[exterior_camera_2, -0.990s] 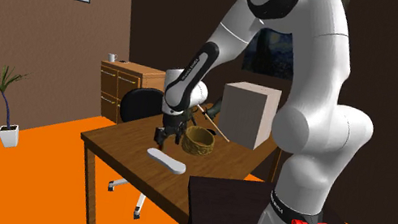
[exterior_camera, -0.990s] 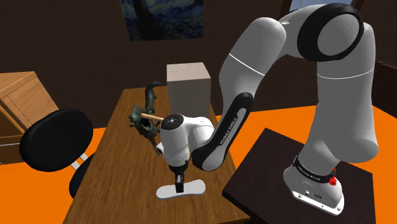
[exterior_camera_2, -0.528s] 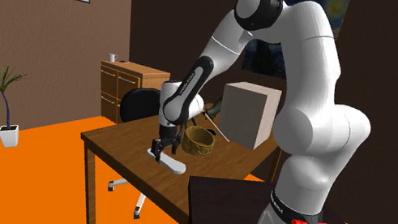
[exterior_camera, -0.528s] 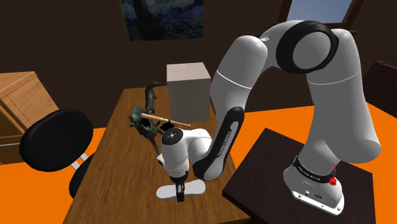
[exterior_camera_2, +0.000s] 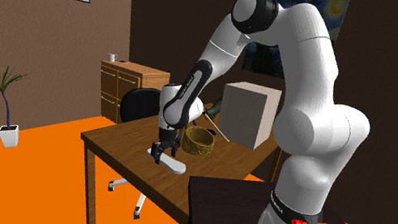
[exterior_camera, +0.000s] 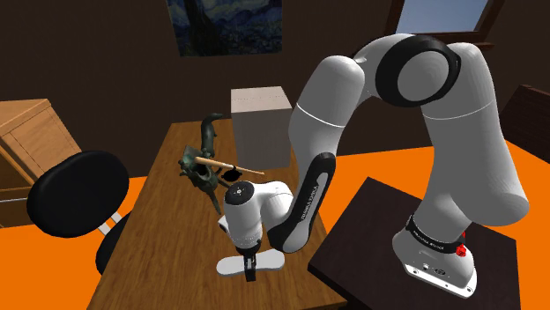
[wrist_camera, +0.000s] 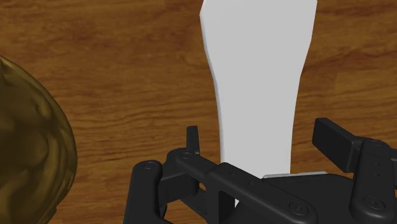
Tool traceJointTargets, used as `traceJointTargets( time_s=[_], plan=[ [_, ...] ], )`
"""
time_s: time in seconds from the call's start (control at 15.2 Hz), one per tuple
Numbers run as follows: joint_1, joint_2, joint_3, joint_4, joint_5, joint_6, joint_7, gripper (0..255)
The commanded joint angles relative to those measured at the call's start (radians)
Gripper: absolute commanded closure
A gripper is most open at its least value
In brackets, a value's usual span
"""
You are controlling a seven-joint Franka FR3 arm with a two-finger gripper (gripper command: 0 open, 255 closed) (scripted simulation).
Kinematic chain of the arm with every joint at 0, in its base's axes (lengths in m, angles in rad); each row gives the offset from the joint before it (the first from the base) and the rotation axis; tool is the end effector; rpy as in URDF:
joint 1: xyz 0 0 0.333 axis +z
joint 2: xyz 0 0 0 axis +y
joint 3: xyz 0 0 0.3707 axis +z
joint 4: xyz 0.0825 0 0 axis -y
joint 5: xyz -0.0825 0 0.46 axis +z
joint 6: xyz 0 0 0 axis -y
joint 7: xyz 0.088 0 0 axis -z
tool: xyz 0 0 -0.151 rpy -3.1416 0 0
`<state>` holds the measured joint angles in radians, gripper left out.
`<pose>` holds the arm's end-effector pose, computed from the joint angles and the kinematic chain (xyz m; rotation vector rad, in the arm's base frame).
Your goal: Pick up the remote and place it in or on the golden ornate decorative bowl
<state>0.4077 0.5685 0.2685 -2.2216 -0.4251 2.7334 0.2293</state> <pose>0.4436 0.3879 0.0549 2.8724 1.2164 -0.0034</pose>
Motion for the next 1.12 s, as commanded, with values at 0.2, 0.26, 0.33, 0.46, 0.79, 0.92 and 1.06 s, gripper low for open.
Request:
traceJointTargets(
  time_s=[0.2,0.26,0.33,0.46,0.79,0.92,1.06],
  plan=[
    [0.0,0.0,0.0,0.0,0.0,0.0,0.0,255],
    [0.0,0.0,0.0,0.0,0.0,0.0,0.0,255],
    [0.0,0.0,0.0,0.0,0.0,0.0,0.0,255],
    [0.0,0.0,0.0,0.0,0.0,0.0,0.0,255],
    [-0.006,-0.013,0.007,-0.005,0.007,-0.009,-0.005,255],
    [-0.018,-0.04,0.023,-0.014,0.021,-0.027,-0.016,255],
    [-0.03,-0.066,0.038,-0.021,0.036,-0.045,-0.028,255]
  ],
)
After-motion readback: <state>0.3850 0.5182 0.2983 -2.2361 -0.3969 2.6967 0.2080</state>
